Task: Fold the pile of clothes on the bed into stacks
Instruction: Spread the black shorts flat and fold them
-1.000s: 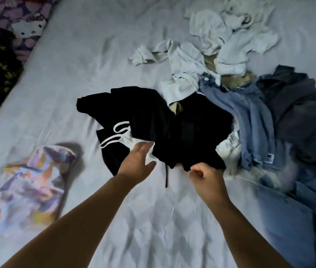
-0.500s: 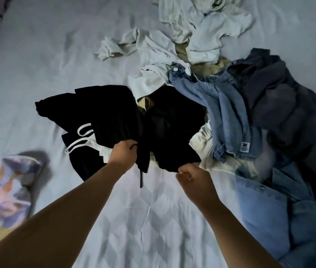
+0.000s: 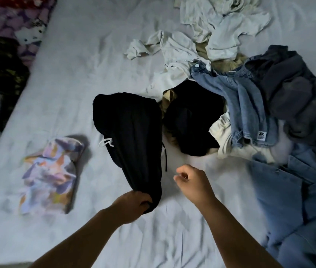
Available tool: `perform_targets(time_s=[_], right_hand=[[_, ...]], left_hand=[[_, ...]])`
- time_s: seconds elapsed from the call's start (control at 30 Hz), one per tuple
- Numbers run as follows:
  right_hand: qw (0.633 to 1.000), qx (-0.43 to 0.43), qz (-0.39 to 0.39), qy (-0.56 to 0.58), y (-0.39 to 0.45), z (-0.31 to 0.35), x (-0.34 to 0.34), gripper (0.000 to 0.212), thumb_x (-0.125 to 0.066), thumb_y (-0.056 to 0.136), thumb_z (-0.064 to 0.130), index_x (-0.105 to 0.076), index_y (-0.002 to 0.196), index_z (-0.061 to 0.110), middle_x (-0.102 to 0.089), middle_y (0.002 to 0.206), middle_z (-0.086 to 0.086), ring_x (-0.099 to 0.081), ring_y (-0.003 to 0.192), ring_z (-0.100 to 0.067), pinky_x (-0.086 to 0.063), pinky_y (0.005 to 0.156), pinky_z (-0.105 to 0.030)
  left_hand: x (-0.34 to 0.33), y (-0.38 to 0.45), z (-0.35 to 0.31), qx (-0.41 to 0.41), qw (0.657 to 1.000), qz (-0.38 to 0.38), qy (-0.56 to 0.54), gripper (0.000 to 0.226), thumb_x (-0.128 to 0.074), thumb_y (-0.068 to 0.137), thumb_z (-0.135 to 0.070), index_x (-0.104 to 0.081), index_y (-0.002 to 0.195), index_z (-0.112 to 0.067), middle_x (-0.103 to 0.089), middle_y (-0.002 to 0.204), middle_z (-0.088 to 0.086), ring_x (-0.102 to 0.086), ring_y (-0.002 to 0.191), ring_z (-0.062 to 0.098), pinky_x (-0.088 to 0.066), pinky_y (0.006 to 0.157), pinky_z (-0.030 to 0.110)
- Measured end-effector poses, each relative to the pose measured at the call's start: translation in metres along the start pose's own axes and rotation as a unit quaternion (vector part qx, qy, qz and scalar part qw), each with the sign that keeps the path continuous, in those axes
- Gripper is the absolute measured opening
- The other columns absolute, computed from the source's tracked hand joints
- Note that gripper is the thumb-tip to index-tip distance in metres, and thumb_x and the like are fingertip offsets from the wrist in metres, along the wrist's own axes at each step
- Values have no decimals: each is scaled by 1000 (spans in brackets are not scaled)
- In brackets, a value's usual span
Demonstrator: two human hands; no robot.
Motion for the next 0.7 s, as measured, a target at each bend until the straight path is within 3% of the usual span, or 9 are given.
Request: perform_targets(time_s=[0.1, 0.2, 0.3, 0.37, 0.43, 0.5, 0.57, 0.63, 0.7], right_hand=[[1000, -9, 15, -12, -9, 0, -13, 19, -61, 88, 17, -64, 103, 8, -63, 82, -2, -61, 81, -22, -46, 74, -28], [999, -9, 26, -23, -9, 1, -21, 17, -60, 88, 18, -62, 99, 5, -66, 88, -8, -60, 83, -25, -46, 72, -29], [999, -13, 34, -19, -4, 0, -25, 21, -59, 90, 20, -62, 109, 11, -67, 100, -3, -60, 89, -18, -44, 73, -21], [999, -11, 39, -22, 0, -3, -24, 25, -59, 90, 21, -62, 113, 13, -66, 102, -2, -57, 86, -12, -39, 73, -17], [999, -15, 43, -25, 5, -10, -23, 25, -58, 90, 22, -61, 113, 15, -64, 96, 0, -53, 83, -8, -37, 73, -17], [999, -24, 40, -25, 9, -19, -18, 24, -58, 88, 22, -62, 112, 16, -59, 88, 6, -53, 79, -6, -37, 72, -19], [998, -38, 36, -32, 12, -26, -11, 24, -58, 87, 22, -63, 110, 18, -58, 88, 8, -54, 80, -7, -39, 73, -20], [998, -44, 33, -35, 15, -28, -4, 24, -58, 87, 21, -63, 110, 18, -61, 90, 6, -56, 83, -9, -42, 76, -22], [998, -37, 32, -35, 19, -22, -1, 26, -59, 88, 21, -63, 112, 15, -64, 95, 1, -59, 89, -13, -44, 80, -24]], left_hand=[[-1, -3, 18, 32, 999, -37, -24, 35, -55, 91, -34, -53, 126, -32, -52, 123, -7, -54, 110, 13, -42, 93, 24], [27, 6, 29, 40, 983, -163, -76, 45, -63, 86, -33, -54, 128, -24, -49, 127, 1, -53, 113, 18, -43, 96, 28], [75, 18, 34, 51, 938, -328, -99, 62, -72, 79, -33, -49, 134, -15, -40, 138, 10, -40, 127, 27, -35, 106, 34], [106, 30, 32, 80, 906, -397, -125, 79, -73, 76, -42, -38, 141, -17, -28, 148, 10, -28, 136, 28, -26, 113, 37], [129, 53, 27, 117, 893, -416, -123, 96, -72, 72, -53, -22, 147, -20, -15, 155, 7, -16, 142, 27, -18, 115, 39], [143, 79, 26, 172, 897, -395, -98, 103, -70, 73, -55, -10, 149, -21, -12, 155, 7, -17, 141, 28, -22, 113, 41], [146, 99, 30, 209, 905, -361, -81, 78, -65, 82, -42, -26, 144, -16, -33, 144, 12, -36, 129, 32, -38, 99, 41], [147, 107, 35, 198, 907, -358, -104, 35, -57, 89, -27, -53, 119, -10, -56, 119, 16, -54, 109, 35, -44, 79, 39], [143, 103, 38, 146, 910, -364, -136, 22, -57, 90, -22, -60, 103, -5, -59, 106, 17, -57, 101, 35, -44, 76, 36]])
Point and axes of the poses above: each hand's wrist, its own y-axis towards the middle knuckle, its own x-axis out of the back of the hand, z = x × y, the point moved 8 cm from there along y, towards the middle knuckle
